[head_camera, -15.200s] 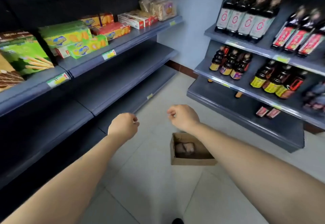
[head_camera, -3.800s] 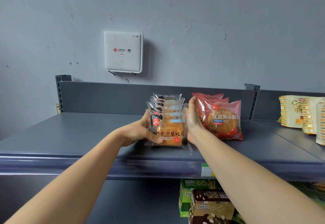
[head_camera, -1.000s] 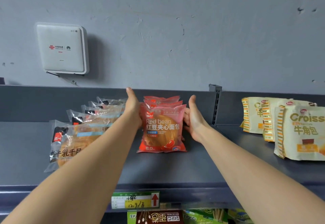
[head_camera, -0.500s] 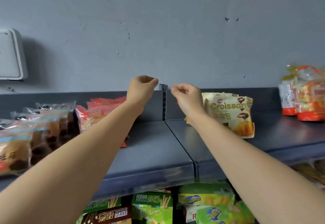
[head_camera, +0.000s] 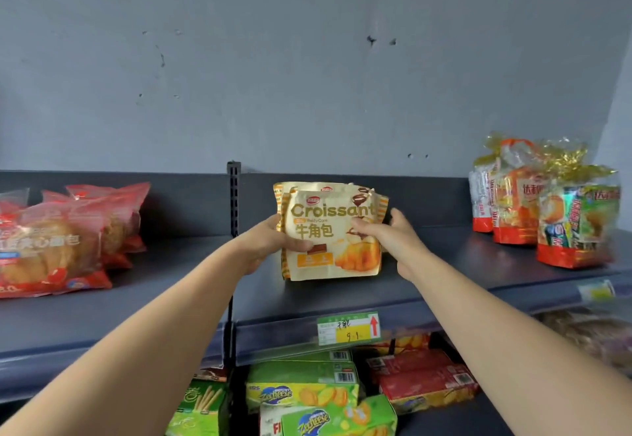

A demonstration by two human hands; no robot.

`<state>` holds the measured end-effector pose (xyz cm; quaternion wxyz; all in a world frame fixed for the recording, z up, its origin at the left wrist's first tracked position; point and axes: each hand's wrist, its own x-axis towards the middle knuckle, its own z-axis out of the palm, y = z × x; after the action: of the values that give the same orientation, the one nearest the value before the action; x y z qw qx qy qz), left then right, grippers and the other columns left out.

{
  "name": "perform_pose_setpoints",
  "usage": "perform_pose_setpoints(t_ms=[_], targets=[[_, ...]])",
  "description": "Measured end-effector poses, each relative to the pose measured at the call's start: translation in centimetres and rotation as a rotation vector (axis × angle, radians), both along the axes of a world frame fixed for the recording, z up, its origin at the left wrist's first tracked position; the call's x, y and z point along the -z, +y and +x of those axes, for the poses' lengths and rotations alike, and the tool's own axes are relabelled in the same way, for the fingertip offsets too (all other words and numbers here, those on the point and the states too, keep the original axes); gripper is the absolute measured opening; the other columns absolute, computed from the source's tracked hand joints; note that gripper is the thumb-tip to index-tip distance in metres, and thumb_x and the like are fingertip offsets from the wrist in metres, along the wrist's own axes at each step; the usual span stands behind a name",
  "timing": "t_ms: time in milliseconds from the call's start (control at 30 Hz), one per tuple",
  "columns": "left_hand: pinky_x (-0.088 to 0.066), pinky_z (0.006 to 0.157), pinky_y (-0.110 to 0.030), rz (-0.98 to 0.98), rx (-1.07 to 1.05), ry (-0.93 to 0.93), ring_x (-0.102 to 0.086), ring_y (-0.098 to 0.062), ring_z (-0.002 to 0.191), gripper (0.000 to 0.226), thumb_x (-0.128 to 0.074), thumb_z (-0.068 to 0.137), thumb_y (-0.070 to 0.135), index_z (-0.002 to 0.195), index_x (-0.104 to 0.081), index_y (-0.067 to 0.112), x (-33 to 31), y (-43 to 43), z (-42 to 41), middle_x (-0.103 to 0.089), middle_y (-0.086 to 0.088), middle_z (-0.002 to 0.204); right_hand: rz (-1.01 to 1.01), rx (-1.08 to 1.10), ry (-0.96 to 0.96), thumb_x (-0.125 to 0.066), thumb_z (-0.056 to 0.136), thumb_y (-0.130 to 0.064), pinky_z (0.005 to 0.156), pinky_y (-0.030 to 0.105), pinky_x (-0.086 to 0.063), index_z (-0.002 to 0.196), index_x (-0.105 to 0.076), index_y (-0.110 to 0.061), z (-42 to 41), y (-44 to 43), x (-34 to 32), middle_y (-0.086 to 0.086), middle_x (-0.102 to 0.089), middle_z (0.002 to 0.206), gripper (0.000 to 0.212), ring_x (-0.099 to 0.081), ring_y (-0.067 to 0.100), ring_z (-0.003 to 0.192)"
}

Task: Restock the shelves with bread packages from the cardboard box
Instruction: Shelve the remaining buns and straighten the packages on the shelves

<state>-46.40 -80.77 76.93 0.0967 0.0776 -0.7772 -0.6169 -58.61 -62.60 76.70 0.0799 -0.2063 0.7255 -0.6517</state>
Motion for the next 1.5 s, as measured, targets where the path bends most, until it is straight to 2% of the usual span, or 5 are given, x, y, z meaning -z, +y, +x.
perform_pose_setpoints(t_ms=[333, 500, 1100, 1233, 1500], targets=[[-0.033, 0.112, -0.04, -0.061, 0.237, -0.062, -0.06, -0.016, 0.118, 0.11, -0.096, 0.034, 0.036, 0.132, -0.047, 0.028, 1.3, -2.6, -3.1, -0.067, 0.003, 0.123, 0.005, -0.237, -0.051, -0.095, 0.028, -0.049, 0.102, 0.047, -0.046, 0.132, -0.042, -0.026, -3.9, -1.2, 1.4, -0.001, -0.067, 0.118, 0.119, -0.063, 0.021, 0.11], [-0.044, 0.103, -0.042, -0.035, 0.248, 0.002, -0.064, -0.02, 0.114, 0.112, -0.096, 0.04, 0.022, 0.137, -0.04, 0.025, 1.8, -3.7, -4.1, -0.066, -0.002, 0.124, -0.029, -0.232, -0.031, -0.087, 0.051, -0.032, 0.09, 0.036, -0.053, 0.121, -0.057, -0.018, -4.6, -1.7, 1.4, 0.0, -0.071, 0.109, 0.078, -0.067, 0.02, 0.102], [-0.035, 0.11, -0.045, -0.084, 0.136, 0.032, -0.058, -0.017, 0.121, 0.112, -0.092, 0.049, 0.04, 0.142, -0.029, 0.03, 3.0, -5.2, -4.3, -0.062, 0.004, 0.13, 0.123, -0.358, 0.094, -0.09, 0.044, -0.052, 0.109, 0.043, -0.04, 0.135, -0.045, -0.026, -7.7, -1.4, 2.7, -0.006, -0.064, 0.123, 0.105, -0.059, 0.015, 0.115], [-0.018, 0.114, -0.058, 0.218, 0.027, 0.068, -0.046, -0.022, 0.132, 0.09, -0.049, 0.061, 0.088, 0.136, -0.046, 0.039, 2.6, -5.4, -4.5, -0.058, 0.006, 0.135, -0.004, -0.357, -0.051, -0.041, 0.056, -0.096, 0.114, 0.049, -0.028, 0.126, -0.06, -0.036, -8.3, -2.3, 2.0, -0.005, -0.065, 0.126, 0.094, -0.053, 0.019, 0.125], [-0.048, 0.095, -0.05, 0.441, -0.249, 0.103, -0.071, -0.03, 0.094, 0.094, -0.007, 0.079, 0.082, 0.107, -0.071, 0.019, 0.9, -3.4, -6.3, -0.075, -0.01, 0.099, -0.195, -0.198, -0.321, -0.011, 0.075, -0.088, 0.102, 0.054, -0.042, 0.111, -0.071, -0.023, -10.8, -4.8, 1.4, 0.008, -0.075, 0.104, 0.096, -0.067, 0.03, 0.103]])
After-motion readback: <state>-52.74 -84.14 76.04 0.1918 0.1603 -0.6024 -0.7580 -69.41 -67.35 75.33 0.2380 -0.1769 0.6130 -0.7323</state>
